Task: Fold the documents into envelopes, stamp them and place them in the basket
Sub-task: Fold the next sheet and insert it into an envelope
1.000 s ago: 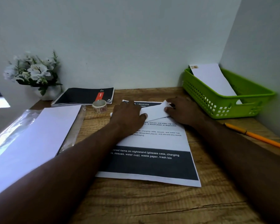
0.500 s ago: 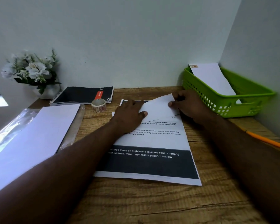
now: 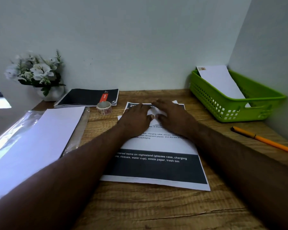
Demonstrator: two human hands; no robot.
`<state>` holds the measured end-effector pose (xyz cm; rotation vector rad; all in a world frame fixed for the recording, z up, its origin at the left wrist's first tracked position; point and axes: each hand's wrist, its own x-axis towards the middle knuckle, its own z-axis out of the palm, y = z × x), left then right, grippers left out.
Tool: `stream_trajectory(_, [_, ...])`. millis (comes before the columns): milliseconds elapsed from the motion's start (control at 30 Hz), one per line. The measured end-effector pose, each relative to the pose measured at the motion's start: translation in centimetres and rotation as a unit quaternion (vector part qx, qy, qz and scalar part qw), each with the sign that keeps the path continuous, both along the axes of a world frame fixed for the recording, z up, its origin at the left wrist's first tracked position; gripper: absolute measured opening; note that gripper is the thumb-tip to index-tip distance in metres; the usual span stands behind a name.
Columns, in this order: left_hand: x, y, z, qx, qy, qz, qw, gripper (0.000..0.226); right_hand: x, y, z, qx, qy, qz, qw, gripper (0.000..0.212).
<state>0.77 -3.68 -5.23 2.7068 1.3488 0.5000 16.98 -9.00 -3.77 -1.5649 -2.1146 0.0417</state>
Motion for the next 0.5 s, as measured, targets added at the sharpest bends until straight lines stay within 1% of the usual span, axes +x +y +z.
stream_trajectory(33, [0.0, 0.0, 0.0, 0.002, 0.005, -0.003, 1.0, 0.048, -0.4, 0.0, -0.1, -0.039, -0.016, 0.023, 0.999, 0.046])
stream_trajectory(67, [0.0, 0.0, 0.0, 0.003, 0.015, -0.003, 1.0, 0.05, -0.5, 0.1, -0.2, -0.075, -0.046, 0.026, 0.996, 0.047])
stream_trajectory(167, [-0.1, 0.1, 0.0, -0.011, 0.077, 0.017, 0.997, 0.05, -0.4, 0.6, 0.1, -0.141, -0.127, -0.014, 0.982, 0.053])
stream_trajectory(267, [-0.2, 0.1, 0.5, -0.048, 0.124, 0.025, 0.991, 0.056, -0.4, 0.7, 0.3, -0.168, -0.133, -0.031, 0.976, 0.057])
stream_trajectory(400, [-0.3, -0.3, 0.9, -0.07, 0.14, 0.03, 0.987, 0.062, 0.1, 0.7, 0.2, -0.182, -0.124, -0.052, 0.974, 0.056])
stream_trajectory(500, [-0.3, -0.6, 1.2, -0.083, 0.151, 0.036, 0.984, 0.068, 0.3, 0.9, -0.3, -0.171, -0.142, -0.09, 0.971, 0.059])
